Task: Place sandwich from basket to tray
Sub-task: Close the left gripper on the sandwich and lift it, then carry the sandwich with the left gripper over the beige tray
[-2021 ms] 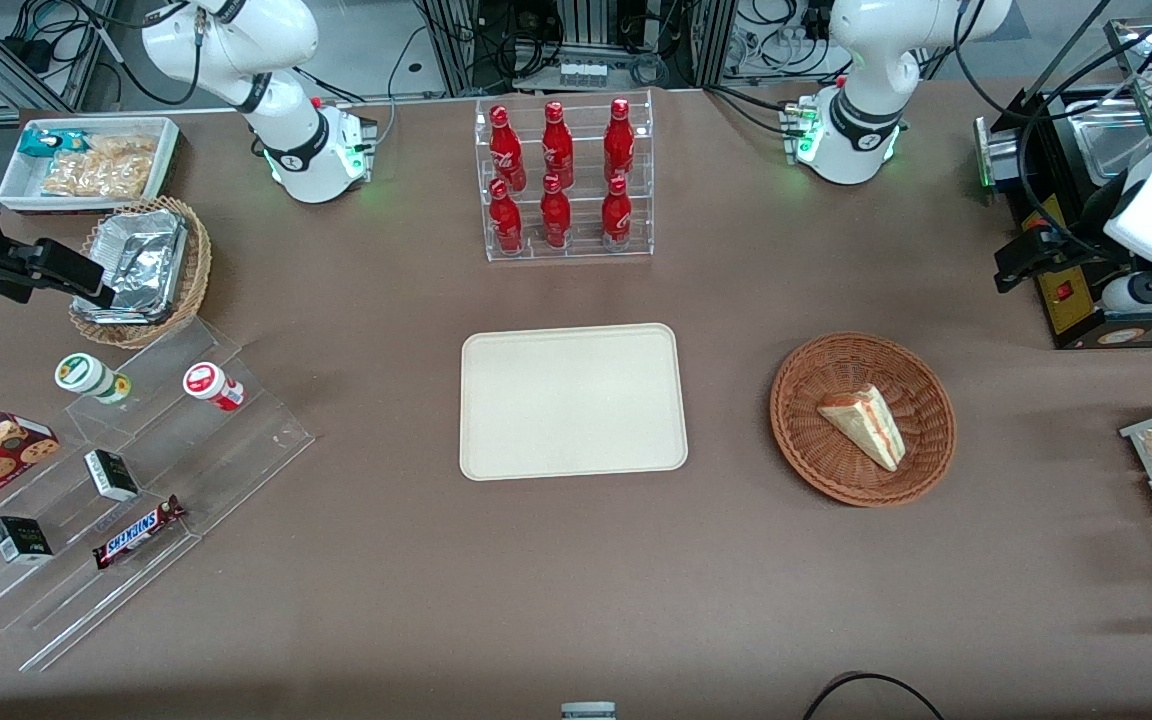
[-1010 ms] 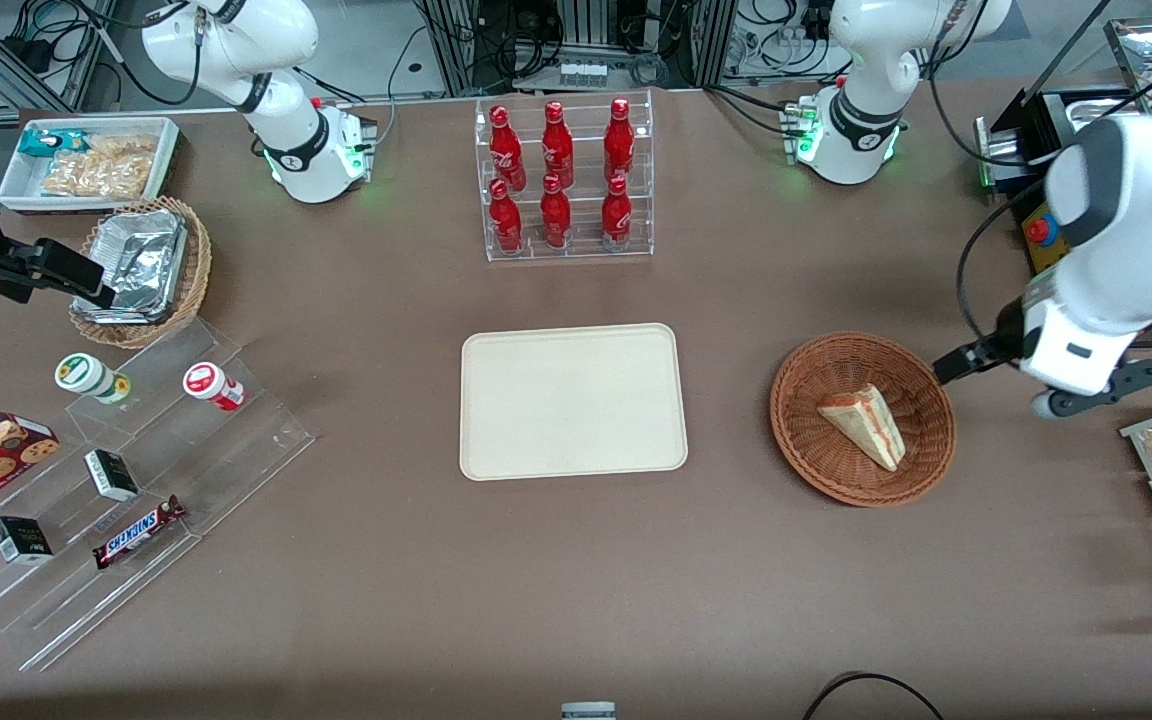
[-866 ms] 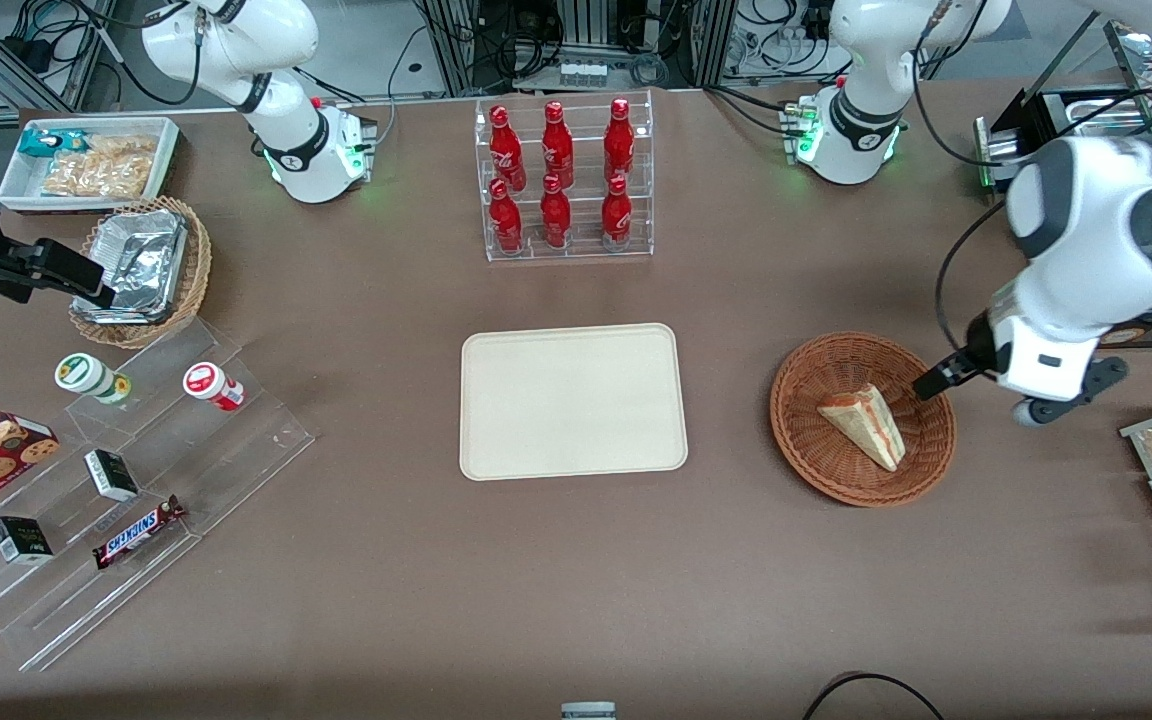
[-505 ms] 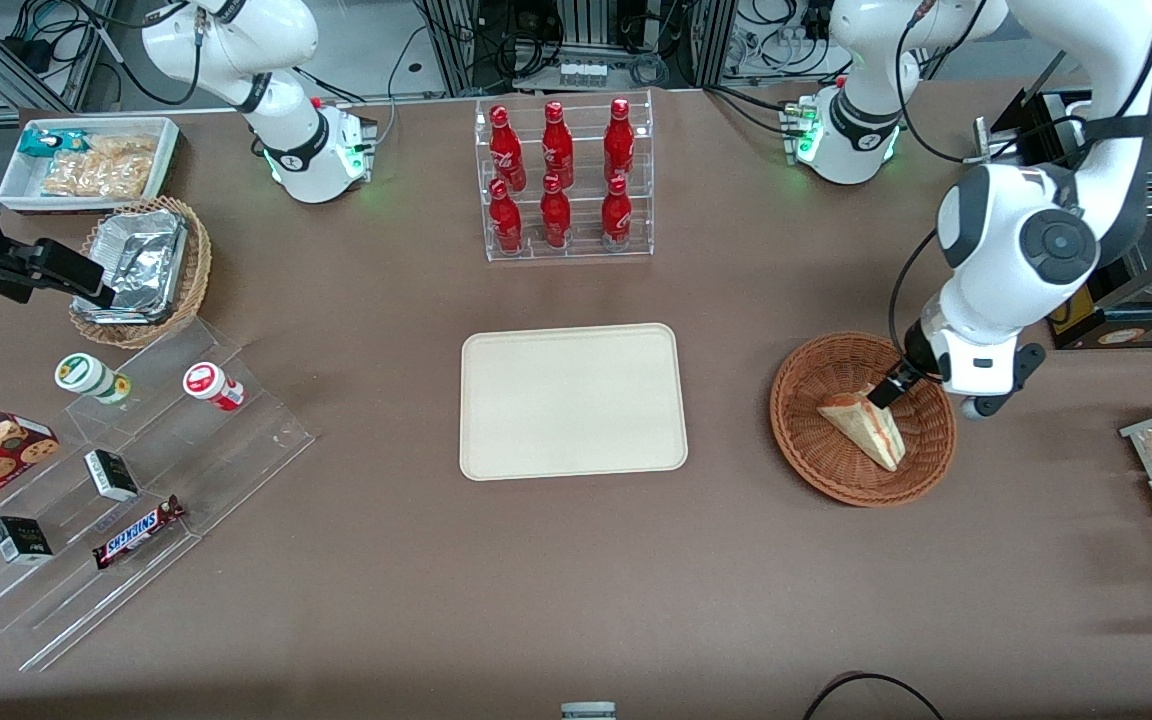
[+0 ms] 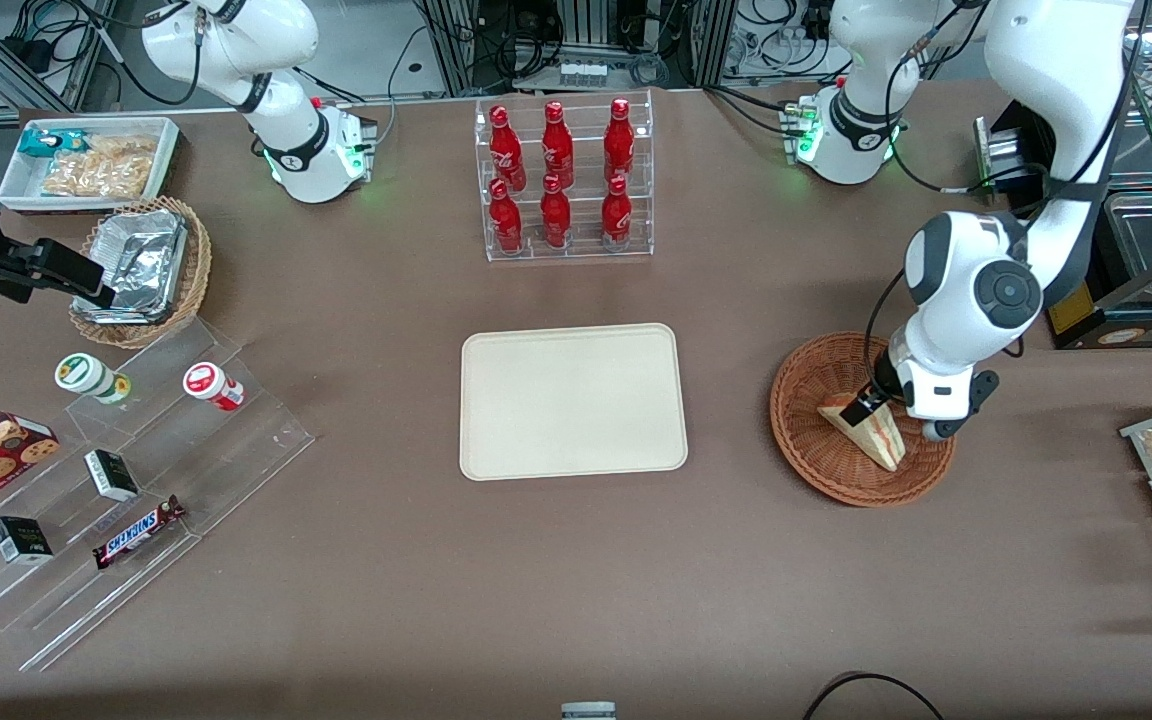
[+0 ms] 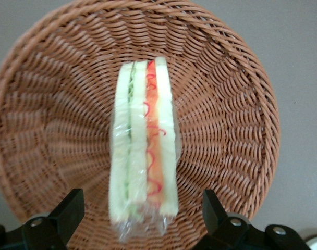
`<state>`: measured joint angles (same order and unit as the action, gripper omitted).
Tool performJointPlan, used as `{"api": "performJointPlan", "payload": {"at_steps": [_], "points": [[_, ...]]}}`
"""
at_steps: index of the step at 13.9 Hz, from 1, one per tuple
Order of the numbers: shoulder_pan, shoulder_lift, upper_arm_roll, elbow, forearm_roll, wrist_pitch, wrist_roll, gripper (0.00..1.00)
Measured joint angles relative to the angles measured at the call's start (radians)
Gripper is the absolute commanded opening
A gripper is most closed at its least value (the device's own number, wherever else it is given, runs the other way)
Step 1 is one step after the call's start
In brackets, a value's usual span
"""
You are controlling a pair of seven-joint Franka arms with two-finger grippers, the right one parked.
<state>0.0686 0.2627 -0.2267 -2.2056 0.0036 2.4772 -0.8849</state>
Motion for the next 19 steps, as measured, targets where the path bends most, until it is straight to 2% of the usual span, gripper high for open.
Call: {"api": "performJointPlan", "payload": {"at_steps": [1, 2, 7, 12, 15, 19], "points": [[0.001, 0.023, 0.001, 0.000, 0.000, 0.024, 0.000, 0.16], [0.002, 0.040, 0.002, 0.001, 0.000, 0.037, 0.000, 0.06], [0.006, 0.045, 0.017, 0.043, 0.001, 0.021, 0.014, 0.04], [-0.014, -0.021, 0.009, 0.205, 0.002, -0.261, 0.024, 0.05], [-0.136, -0.040, 0.000, 0.323, 0.001, -0.381, -0.023, 0.05], [-0.361, 0.017, -0.007, 0.421, 0.002, -0.410, -0.093, 0.06]]}}
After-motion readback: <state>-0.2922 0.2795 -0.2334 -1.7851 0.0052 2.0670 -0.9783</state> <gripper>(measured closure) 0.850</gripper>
